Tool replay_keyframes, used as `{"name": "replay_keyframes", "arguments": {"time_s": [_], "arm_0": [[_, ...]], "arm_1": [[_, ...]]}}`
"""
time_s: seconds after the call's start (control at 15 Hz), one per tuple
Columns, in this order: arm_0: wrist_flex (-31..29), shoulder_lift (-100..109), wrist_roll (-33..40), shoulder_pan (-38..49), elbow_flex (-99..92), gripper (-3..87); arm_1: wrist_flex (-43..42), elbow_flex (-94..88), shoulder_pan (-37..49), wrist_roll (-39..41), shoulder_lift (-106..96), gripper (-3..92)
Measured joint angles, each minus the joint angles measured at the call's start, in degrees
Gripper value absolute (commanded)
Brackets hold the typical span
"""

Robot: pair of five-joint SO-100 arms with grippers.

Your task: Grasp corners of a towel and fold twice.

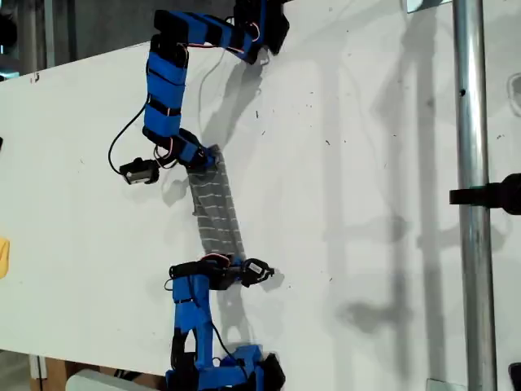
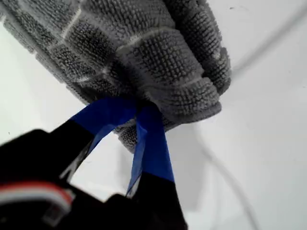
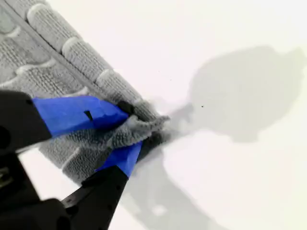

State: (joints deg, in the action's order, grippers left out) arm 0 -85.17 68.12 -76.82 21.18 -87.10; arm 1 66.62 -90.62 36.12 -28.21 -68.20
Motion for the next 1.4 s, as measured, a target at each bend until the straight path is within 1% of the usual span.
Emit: {"name": "replay_keyframes", "arguments": {"time_s": [0.13, 0.2, 0.47, 0.53, 0.67, 0.73, 0.8, 0.87, 0.93, 1.07, 1.13, 1.2, 1.33, 1.4], "arm_0": [[-5.5, 0.4, -2.0, -0.2, 1.8, 31.8], [-6.8, 2.3, -2.5, -0.3, 1.6, 32.5], [-7.8, 9.2, -3.3, -0.1, -4.0, 34.0], [-7.9, 9.9, -4.0, 0.1, -5.4, 34.1], [-8.4, 14.2, -5.5, 0.2, -8.5, 34.1], [-8.7, 18.0, -6.2, 0.2, -11.1, 33.9], [-8.9, 22.4, -6.5, 0.2, -13.8, 33.6], [-8.9, 27.2, -7.0, 0.2, -17.3, 33.4], [-8.9, 31.7, -7.8, 0.2, -20.4, 33.4], [-8.9, 41.8, -10.3, -0.4, -27.2, 33.3], [-8.9, 48.3, -12.1, -2.1, -31.2, 32.3], [-9.4, 55.4, -14.5, -4.3, -35.0, 30.0], [-6.4, 75.4, -18.7, -10.8, -47.5, 15.7], [-2.7, 86.9, -19.7, -14.3, -54.7, 11.6]], "arm_1": [[2.4, -0.1, 1.6, 0.0, -1.0, -0.3], [4.0, -0.2, 2.1, -0.2, -1.7, -0.3], [8.2, -0.3, 3.1, -0.6, -2.8, -0.1], [9.4, -0.3, 3.3, -0.6, -3.4, 2.4], [13.9, -0.3, 5.1, -1.8, -6.8, 12.5], [17.3, -0.3, 6.6, -2.7, -9.2, 20.9], [20.4, -0.4, 8.3, -3.6, -12.3, 26.8], [23.2, -0.4, 10.2, -4.2, -16.3, 29.0], [25.7, -0.4, 11.9, -4.9, -20.7, 29.1], [28.1, -4.2, 17.4, -6.6, -30.8, 32.3], [28.0, -8.6, 21.4, -7.8, -37.4, 34.7], [27.4, -14.1, 25.1, -9.1, -45.3, 35.0], [25.3, -21.7, 26.1, -12.9, -61.1, 40.7], [24.6, -23.5, 25.8, -14.2, -65.0, 43.4]]}}
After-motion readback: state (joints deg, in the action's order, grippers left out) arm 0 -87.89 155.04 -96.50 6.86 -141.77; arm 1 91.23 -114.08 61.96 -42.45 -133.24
